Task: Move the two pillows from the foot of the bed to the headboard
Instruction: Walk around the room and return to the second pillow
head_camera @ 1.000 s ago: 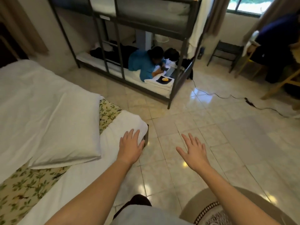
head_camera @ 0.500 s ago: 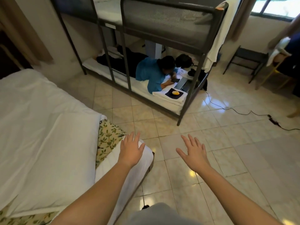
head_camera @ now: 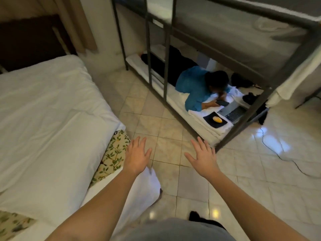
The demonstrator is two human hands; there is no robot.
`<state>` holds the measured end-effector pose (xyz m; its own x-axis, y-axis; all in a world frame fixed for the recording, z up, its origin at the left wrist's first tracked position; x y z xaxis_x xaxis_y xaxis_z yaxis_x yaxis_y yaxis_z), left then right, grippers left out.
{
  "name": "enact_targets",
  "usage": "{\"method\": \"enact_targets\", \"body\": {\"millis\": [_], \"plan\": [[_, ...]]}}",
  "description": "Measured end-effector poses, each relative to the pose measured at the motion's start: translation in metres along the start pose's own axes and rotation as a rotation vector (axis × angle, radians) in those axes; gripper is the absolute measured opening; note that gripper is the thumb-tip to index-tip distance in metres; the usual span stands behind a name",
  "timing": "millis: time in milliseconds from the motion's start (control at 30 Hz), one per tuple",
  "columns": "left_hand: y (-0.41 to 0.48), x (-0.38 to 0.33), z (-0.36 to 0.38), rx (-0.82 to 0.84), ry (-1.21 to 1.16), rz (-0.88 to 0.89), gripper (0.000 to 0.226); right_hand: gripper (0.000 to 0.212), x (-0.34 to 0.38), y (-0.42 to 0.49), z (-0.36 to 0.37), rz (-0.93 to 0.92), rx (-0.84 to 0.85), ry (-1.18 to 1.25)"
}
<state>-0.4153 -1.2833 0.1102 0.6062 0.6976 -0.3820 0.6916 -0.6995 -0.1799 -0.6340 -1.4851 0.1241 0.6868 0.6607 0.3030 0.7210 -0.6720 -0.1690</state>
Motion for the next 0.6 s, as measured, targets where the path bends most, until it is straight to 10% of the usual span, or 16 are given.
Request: {"method": "enact_targets", "body": {"millis": [600], "plan": [[0.088,-0.029,-0.005,-0.209,-0.085,-0.538,0.063,0.074,0.019,0.253,-0.038,-0.556,0.201,-0.079]]}}
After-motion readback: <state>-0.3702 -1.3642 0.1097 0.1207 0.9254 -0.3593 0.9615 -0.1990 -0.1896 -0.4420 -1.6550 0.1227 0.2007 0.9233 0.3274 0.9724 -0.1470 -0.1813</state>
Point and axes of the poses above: each hand's wrist, its own y-axis towards the middle knuckle, its own z-axis out of the palm, x = y × z, the point moved 1 cm from there along y, towards the middle knuckle, and after that the axes turned 2 degrees about x, right-handed, at the moved point
